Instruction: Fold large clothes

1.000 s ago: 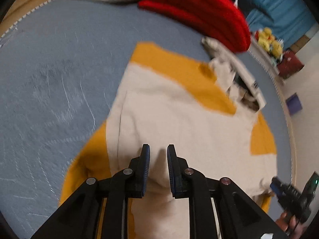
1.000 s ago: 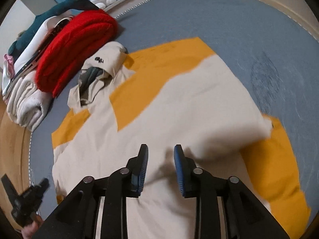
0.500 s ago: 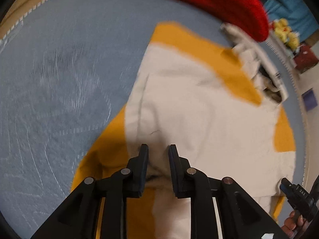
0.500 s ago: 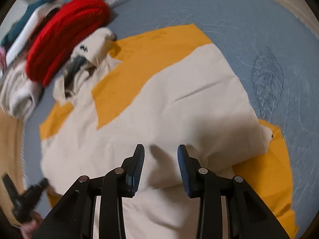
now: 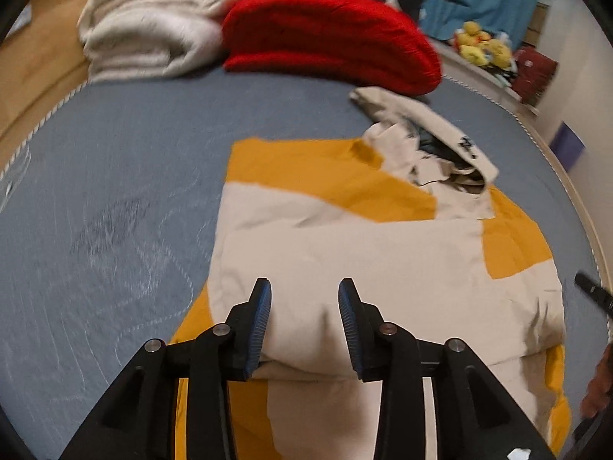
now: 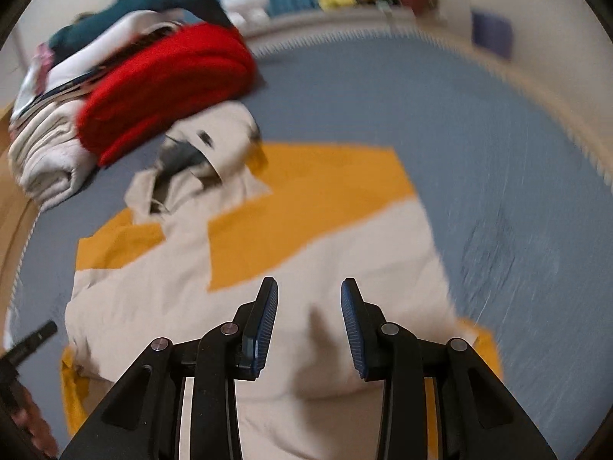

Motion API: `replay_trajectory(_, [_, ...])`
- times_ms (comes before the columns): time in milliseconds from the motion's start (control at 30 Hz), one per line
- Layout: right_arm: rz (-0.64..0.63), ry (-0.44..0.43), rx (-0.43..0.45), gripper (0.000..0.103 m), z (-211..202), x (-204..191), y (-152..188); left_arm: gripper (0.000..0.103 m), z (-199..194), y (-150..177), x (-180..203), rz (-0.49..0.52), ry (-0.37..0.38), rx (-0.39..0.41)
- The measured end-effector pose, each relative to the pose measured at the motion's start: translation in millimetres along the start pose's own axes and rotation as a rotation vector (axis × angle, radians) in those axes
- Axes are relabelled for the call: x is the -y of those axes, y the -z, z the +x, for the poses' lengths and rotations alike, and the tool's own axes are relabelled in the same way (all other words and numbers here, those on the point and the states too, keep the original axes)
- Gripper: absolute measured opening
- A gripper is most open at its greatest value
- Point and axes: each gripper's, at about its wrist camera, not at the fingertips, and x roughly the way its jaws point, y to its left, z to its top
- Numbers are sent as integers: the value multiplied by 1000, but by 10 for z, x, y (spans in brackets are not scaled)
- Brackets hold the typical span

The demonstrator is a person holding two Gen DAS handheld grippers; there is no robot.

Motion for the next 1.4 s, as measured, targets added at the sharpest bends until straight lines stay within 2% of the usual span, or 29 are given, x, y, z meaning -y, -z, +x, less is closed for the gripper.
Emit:
replay_trajectory(200, [-134,44,101,37,-228,-220,-88,34,-67,-34,251,53,47,62])
replay_trajectory(500, [-164,35,144,37,-361,-216,-167,34,-50,-24,429,118,60,102])
replay_trajectory(667, [-174,34,145,37,-380,-231,-193,34,-61,14,427,135,69,127])
replay_trajectory(733, [-175,25,140,37,-385,-246,-204,30,-50,36,414,148,61,133])
replay_trajectory(900, [-200,10,135,37,-405,-252,-263,29,6,8,400,175,56,107])
replay_trajectory(933, [-203,5,123,38,-395,-233,-279,29,5,-17,396,169,68,96])
replay_trajectory(1000, [-193,-9,99,46,-361,-178,-295,29,-9,-64,403,158,90,88])
replay_trajectory(1133, [-147,8,75,51,-270,-20,-322,29,62,-386,426,69,169,48])
replay_trajectory(1233, [-85,-9,41,51,-215,125,-363,29,227,-744,552,62,169,39])
replay_trajectory(1300, [-91,0,38,51,-218,154,-379,29,414,-1025,639,57,188,35])
replay_trajectory(1400, [-114,12,45,51,-227,184,-396,29,812,-1452,740,34,187,-11])
